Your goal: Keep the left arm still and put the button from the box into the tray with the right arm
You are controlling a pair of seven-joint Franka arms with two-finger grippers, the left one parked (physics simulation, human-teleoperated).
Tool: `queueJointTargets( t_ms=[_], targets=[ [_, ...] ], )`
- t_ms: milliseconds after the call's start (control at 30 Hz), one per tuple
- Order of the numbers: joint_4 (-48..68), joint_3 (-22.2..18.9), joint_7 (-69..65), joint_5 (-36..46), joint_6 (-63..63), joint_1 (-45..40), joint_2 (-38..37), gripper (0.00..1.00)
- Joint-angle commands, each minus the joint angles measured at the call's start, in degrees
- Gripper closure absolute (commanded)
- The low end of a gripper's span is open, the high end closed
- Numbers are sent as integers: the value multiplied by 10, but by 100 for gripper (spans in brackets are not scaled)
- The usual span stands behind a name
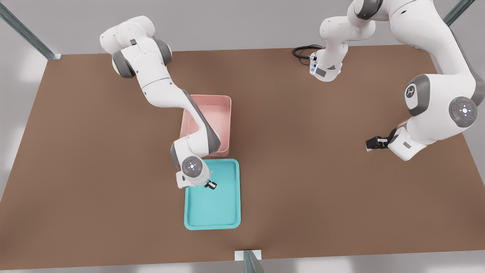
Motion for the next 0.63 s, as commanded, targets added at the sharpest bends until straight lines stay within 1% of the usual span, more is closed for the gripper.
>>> queueJointTargets(
  t_ms=[0, 100, 133, 167, 200, 233, 267, 300, 333, 367, 400, 433, 467, 600],
  targets=[
    [3, 1, -4, -1, 32, 0, 3, 0],
    [2, 3, -4, -1, 32, 0, 3, 0],
    [2, 0, -7, -2, 4, 0, -17, 0],
    [2, 1, -19, -5, -63, 0, -58, 0],
    [-1, -3, -87, -4, -116, 0, -103, 0],
    [-5, -7, -249, -4, -182, -23, -140, 0],
    [-53, -9, -392, -24, -214, -56, -216, 0],
    [-135, -20, -456, -35, -210, -90, -302, 0],
    [-177, -79, -492, -35, -256, -93, -369, 0],
    [-178, -104, -506, -34, -277, -93, -371, 0],
    [-238, -105, -506, -35, -260, -93, -406, 0],
    [-386, -117, -534, -70, -167, -93, -510, 0],
    [-384, -144, -560, -75, -181, -93, -516, 0],
    [-373, -142, -569, -78, -181, -93, -508, 0]
  ],
)
